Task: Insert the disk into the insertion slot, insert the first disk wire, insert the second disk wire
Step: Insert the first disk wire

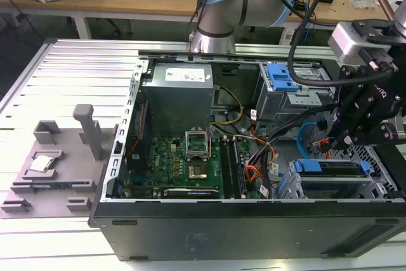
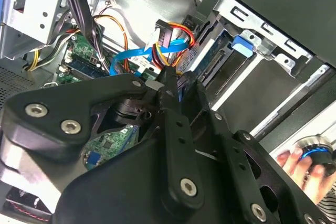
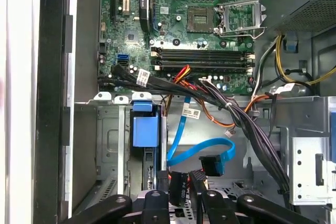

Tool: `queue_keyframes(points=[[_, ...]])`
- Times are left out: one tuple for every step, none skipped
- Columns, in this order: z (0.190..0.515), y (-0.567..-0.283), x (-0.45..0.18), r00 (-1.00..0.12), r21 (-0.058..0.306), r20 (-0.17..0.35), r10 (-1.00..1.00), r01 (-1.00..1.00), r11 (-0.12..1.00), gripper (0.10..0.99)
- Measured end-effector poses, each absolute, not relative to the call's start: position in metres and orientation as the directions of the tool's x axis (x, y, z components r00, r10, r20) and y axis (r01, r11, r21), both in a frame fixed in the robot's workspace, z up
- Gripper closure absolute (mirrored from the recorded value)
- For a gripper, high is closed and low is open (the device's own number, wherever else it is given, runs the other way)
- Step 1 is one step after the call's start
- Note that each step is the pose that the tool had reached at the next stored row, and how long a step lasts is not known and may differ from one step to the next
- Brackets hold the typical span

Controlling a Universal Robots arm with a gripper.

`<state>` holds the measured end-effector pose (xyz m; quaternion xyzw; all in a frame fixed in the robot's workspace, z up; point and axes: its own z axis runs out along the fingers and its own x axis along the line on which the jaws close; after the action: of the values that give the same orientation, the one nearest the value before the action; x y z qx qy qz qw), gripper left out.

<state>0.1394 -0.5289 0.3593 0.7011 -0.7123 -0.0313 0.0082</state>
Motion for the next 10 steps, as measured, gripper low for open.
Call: queue_keyframes(points=[[0.3593, -0.5289, 0.1394, -0.017, 0.056, -0.032, -0.999, -0.998, 0.015, 0.784], [0.3593, -0.5289, 0.1394, -0.017, 0.056, -0.032, -0.999, -0.998, 0.015, 0.784], [0.3593, -0.5289, 0.1394, -0.017, 0.056, -0.032, -0.999, -0.998, 0.015, 0.784], [0.3593, -0.5289, 0.1394, -0.017, 0.056, -0.032, -0.999, -0.998, 0.015, 0.867], [0.3592, -0.5289, 0.1394, -0.017, 0.056, -0.032, -0.999, -0.998, 0.015, 0.918], [0.3593, -0.5289, 0.1394, -0.017, 0.056, -0.032, -0.999, -0.998, 0.015, 0.918], [0.3593, -0.5289, 0.1394, -0.017, 0.056, -0.032, -0.999, -0.998, 0.015, 0.918], [0.3592, -0.5289, 0.1394, -0.017, 0.056, -0.032, -0.999, -0.998, 0.015, 0.918], [0.3592, -0.529, 0.1394, -0.017, 0.056, -0.032, -0.999, -0.998, 0.015, 0.918], [0.359, -0.5309, 0.1395, -0.017, 0.056, -0.033, -0.999, -0.998, 0.015, 0.918]])
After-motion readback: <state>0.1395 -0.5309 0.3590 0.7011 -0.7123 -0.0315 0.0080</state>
